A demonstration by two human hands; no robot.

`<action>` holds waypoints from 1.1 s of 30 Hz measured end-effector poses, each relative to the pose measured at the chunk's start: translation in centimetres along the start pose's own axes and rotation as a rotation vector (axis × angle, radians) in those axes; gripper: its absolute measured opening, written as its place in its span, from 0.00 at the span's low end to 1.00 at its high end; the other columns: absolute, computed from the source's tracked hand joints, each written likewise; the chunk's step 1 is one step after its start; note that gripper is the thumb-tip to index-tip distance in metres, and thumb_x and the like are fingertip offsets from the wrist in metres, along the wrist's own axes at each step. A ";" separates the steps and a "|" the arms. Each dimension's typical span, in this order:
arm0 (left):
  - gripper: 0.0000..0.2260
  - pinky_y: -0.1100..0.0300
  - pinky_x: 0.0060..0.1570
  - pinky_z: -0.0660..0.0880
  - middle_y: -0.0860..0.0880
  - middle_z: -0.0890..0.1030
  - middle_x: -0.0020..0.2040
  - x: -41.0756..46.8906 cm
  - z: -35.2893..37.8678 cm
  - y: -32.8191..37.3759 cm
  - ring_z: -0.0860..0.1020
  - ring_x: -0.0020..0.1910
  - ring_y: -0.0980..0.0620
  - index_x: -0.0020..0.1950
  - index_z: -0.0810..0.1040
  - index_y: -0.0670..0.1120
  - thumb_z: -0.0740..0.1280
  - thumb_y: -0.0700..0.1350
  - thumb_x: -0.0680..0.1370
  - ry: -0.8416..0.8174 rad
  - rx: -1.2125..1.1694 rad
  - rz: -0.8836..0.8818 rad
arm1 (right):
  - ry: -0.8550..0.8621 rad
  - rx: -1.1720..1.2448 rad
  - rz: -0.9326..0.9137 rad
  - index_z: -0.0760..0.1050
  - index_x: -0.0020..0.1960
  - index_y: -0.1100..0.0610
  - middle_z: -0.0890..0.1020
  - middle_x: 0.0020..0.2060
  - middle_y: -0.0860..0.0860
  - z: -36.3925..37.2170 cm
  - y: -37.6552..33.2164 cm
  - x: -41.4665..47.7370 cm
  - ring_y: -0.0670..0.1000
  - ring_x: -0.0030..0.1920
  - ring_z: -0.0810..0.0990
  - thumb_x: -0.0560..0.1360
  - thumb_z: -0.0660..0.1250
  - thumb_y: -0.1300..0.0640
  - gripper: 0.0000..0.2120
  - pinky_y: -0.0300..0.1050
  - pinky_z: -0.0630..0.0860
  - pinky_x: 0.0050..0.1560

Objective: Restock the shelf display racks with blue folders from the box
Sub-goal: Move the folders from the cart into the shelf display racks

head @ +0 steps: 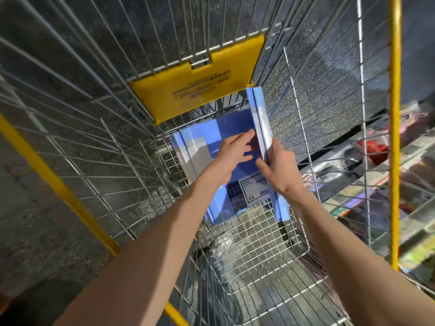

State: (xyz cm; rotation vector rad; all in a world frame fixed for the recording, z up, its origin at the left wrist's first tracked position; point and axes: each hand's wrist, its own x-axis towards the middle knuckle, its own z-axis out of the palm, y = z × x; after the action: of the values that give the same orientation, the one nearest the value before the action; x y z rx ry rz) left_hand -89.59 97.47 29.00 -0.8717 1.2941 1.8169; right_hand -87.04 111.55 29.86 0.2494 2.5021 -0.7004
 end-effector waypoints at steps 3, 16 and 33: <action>0.19 0.56 0.59 0.75 0.50 0.79 0.65 -1.3 1.0 1.0 0.76 0.66 0.49 0.72 0.74 0.47 0.66 0.52 0.82 -0.029 0.069 0.026 | 0.058 -0.062 0.020 0.65 0.48 0.57 0.70 0.31 0.46 -0.9 -0.4 -0.7 0.55 0.36 0.71 0.78 0.68 0.61 0.10 0.46 0.64 0.38; 0.07 0.70 0.36 0.77 0.63 0.77 0.47 -5.5 2.7 1.3 0.79 0.40 0.67 0.60 0.69 0.58 0.60 0.46 0.86 -0.160 0.086 0.220 | -0.007 0.765 -0.010 0.78 0.65 0.56 0.85 0.55 0.52 -5.1 -2.1 -5.7 0.53 0.57 0.84 0.78 0.71 0.56 0.16 0.55 0.77 0.64; 0.26 0.71 0.51 0.71 0.60 0.63 0.76 -6.4 0.3 0.8 0.72 0.58 0.71 0.82 0.54 0.53 0.56 0.54 0.86 -0.269 0.108 0.158 | -0.077 0.860 0.016 0.75 0.70 0.57 0.75 0.58 0.74 -5.9 -2.7 -5.1 0.53 0.51 0.79 0.66 0.80 0.45 0.36 0.62 0.77 0.63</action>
State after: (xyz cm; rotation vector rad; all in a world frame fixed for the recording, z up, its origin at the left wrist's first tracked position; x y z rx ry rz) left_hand -87.08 96.47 34.89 -0.4593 1.3020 1.8912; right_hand -86.20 112.18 38.04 0.5230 1.9792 -1.7051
